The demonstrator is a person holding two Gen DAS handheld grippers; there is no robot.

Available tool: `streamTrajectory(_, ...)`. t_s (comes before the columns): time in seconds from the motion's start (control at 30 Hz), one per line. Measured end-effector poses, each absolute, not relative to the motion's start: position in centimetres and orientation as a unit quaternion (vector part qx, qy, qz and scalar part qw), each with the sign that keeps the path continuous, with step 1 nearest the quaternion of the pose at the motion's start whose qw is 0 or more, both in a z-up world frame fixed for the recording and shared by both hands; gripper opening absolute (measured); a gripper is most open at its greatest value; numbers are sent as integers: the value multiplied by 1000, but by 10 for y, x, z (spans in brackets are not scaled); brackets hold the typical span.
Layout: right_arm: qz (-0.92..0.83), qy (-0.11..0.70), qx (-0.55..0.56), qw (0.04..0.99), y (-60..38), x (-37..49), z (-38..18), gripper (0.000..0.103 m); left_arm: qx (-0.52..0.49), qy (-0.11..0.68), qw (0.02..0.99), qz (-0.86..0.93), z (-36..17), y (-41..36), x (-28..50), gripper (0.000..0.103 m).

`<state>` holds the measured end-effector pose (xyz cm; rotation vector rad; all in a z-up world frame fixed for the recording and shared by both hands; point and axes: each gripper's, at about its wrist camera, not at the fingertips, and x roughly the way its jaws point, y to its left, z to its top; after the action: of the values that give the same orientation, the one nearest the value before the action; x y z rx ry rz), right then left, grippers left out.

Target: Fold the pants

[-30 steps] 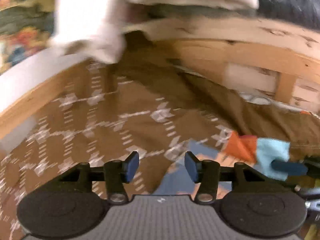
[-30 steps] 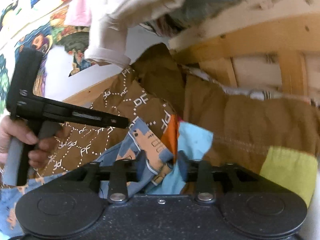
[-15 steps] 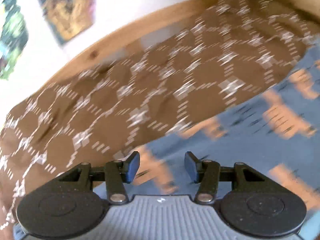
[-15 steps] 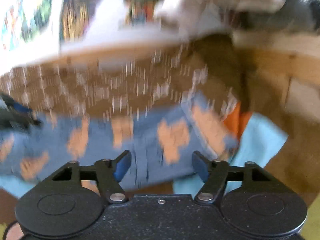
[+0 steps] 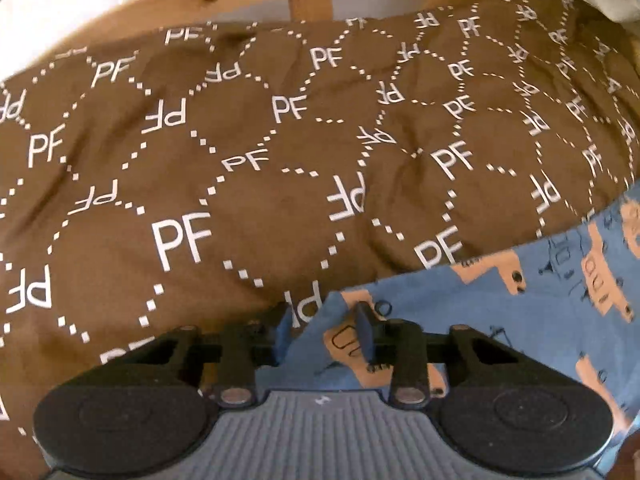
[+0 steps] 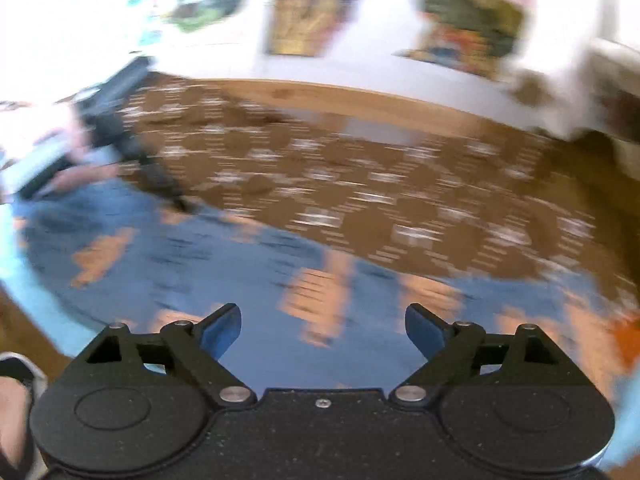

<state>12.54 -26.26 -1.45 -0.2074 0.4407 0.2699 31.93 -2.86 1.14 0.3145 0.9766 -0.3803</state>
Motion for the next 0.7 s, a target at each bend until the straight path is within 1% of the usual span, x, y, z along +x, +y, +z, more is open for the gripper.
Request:
streamTrajectory(0.03,148,220,-103,959,-253,130,-15,86,148,466,853,-181,13,-31,321,12)
streamTrajectory(0.07,155,223,-103,957,-244,136,-15,85,146,464,855,-183,13,-31,324,7)
streamTrajectory(0.1,158,228,-102,955,-238,141,-16,81,153,459,857,-178,13,-35,323,5)
streamTrajectory(0.13,157,235,-103,954,-230,147,-18,73,169,453,858,-173,13,-41,319,5)
streamTrajectory(0.17,154,242,-103,952,-225,152,-19,67,180,446,860,-170,11,-44,319,4)
streamTrajectory(0.23,153,261,-100,948,-214,160,-19,43,193,430,868,-159,10,-48,312,4)
streamTrajectory(0.27,157,273,-96,944,-210,163,-21,39,190,423,872,-154,11,-47,309,4)
streamTrajectory(0.33,165,303,-96,934,-204,166,-26,23,182,413,880,-150,13,-46,306,4)
streamTrajectory(0.37,167,323,-105,926,-200,166,-32,20,183,409,882,-146,14,-45,306,4)
streamTrajectory(0.43,171,343,-130,914,-193,163,-42,20,183,410,882,-147,15,-43,305,4)
streamTrajectory(0.57,171,332,-179,910,-183,146,-48,20,180,413,882,-139,9,-43,311,5)
streamTrajectory(0.63,175,332,-178,910,-186,142,-44,20,177,418,880,-138,4,-46,315,8)
streamTrajectory(0.67,178,328,-176,911,-189,139,-41,19,175,418,881,-136,4,-45,313,11)
streamTrajectory(0.7,180,319,-166,916,-196,134,-36,31,174,415,883,-133,5,-46,309,16)
